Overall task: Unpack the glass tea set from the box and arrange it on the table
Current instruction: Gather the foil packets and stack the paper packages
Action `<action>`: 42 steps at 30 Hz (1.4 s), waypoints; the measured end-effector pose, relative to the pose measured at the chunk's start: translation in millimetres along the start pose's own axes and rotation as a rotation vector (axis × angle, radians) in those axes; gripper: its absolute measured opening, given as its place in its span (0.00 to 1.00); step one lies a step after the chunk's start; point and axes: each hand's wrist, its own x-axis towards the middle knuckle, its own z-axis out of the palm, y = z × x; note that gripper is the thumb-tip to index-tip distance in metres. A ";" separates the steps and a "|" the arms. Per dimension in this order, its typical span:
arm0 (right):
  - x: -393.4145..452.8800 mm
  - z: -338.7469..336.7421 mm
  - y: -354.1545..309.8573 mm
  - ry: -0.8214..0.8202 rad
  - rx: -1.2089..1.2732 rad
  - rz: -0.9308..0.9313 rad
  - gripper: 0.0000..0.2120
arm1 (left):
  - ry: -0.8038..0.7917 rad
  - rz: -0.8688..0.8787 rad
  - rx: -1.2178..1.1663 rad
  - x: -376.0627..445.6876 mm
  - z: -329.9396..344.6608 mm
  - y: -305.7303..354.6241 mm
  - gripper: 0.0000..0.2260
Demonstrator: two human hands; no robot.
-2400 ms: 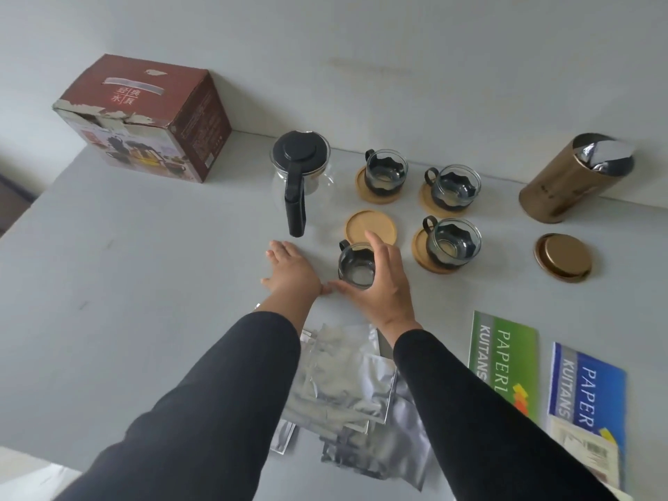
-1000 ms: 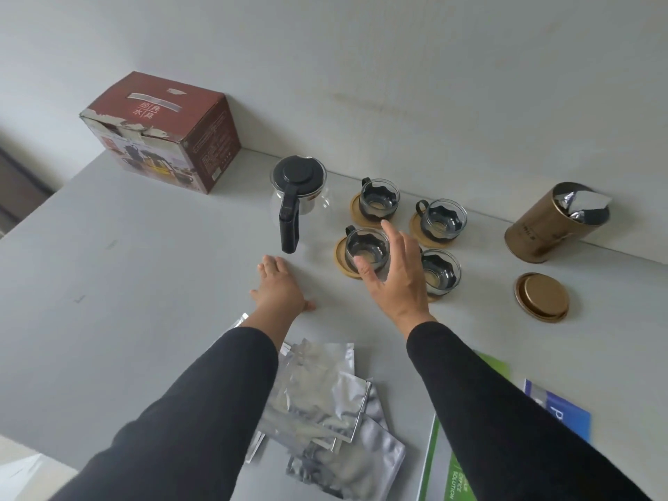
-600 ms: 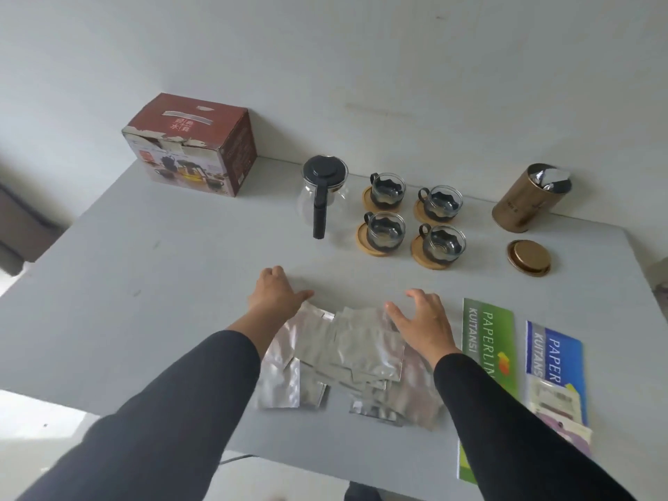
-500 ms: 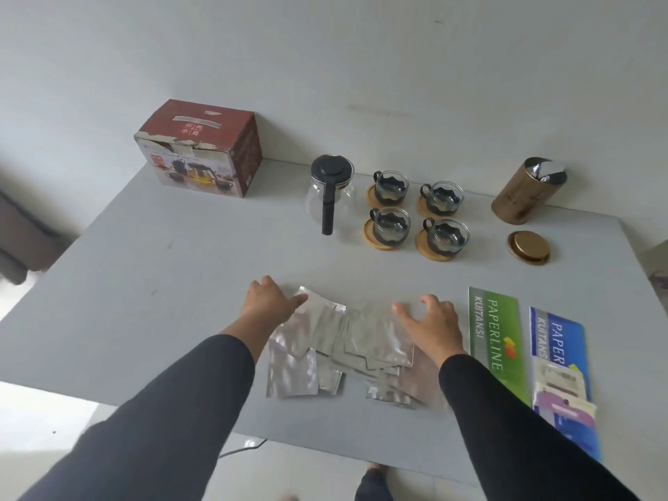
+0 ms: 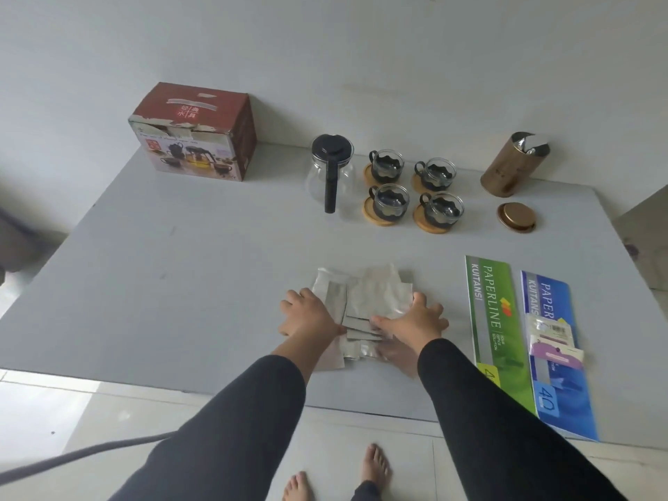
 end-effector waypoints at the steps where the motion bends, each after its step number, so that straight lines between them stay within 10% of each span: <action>1: -0.7 3.8 -2.5 0.002 0.022 -0.007 0.47 | -0.013 0.007 -0.012 -1.8 2.8 3.5 0.41; 16: 7.2 25.7 -12.4 0.039 0.172 -0.019 0.45 | -0.205 -0.092 -0.420 1.8 -6.0 15.1 0.31; 35: 23.3 39.3 -10.4 0.261 -0.111 -0.269 0.23 | -0.011 0.118 -0.318 2.5 23.6 41.1 0.09; 42: 10.0 24.8 -14.0 0.036 0.118 -0.382 0.36 | -0.171 -0.011 -0.639 16.0 20.7 29.5 0.12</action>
